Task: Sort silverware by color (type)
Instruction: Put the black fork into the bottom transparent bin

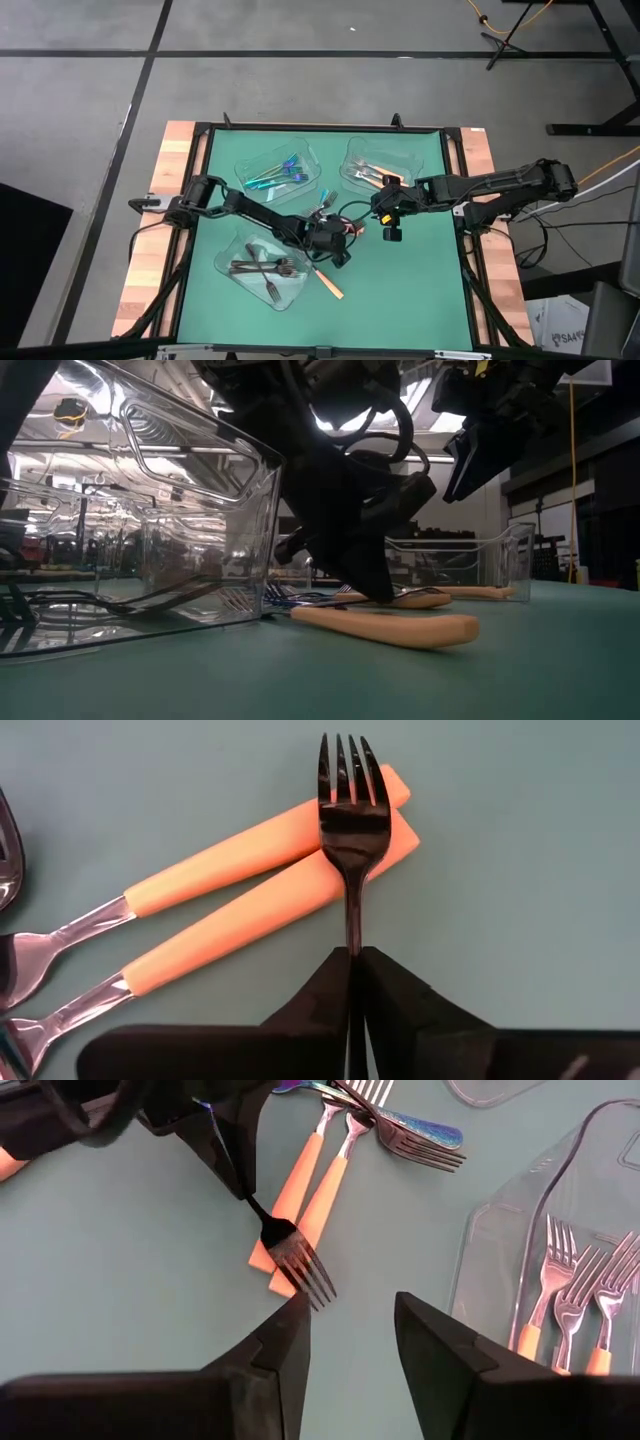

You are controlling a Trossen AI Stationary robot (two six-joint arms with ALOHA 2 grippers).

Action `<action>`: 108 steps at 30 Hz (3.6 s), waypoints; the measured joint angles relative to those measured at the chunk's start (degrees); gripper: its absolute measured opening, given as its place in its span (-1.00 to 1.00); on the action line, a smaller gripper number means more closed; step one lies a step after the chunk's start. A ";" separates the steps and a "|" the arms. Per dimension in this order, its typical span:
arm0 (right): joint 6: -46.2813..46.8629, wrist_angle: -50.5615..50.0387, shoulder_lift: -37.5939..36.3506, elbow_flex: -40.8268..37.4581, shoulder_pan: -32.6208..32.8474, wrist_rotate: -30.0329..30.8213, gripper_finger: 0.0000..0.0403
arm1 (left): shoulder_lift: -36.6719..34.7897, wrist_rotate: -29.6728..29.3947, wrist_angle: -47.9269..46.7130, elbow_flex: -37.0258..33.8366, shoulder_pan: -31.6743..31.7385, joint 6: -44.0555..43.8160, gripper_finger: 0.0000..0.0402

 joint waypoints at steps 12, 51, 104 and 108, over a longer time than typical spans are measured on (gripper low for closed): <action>0.00 0.00 0.00 0.00 0.00 0.01 -0.33 | 0.11 2.35 0.24 0.17 0.30 2.95 -0.90; 0.00 -0.99 0.00 0.00 0.00 0.00 -0.33 | -1.38 3.96 0.31 0.11 -0.01 2.95 -0.95; 2.01 19.23 2.14 0.00 0.00 -3.12 -0.33 | -37.24 14.26 -52.86 -5.27 -21.97 24.89 -0.95; 1.99 21.64 4.99 0.00 0.00 -3.13 -0.33 | -37.18 14.14 -47.20 -11.50 -21.86 24.94 -0.95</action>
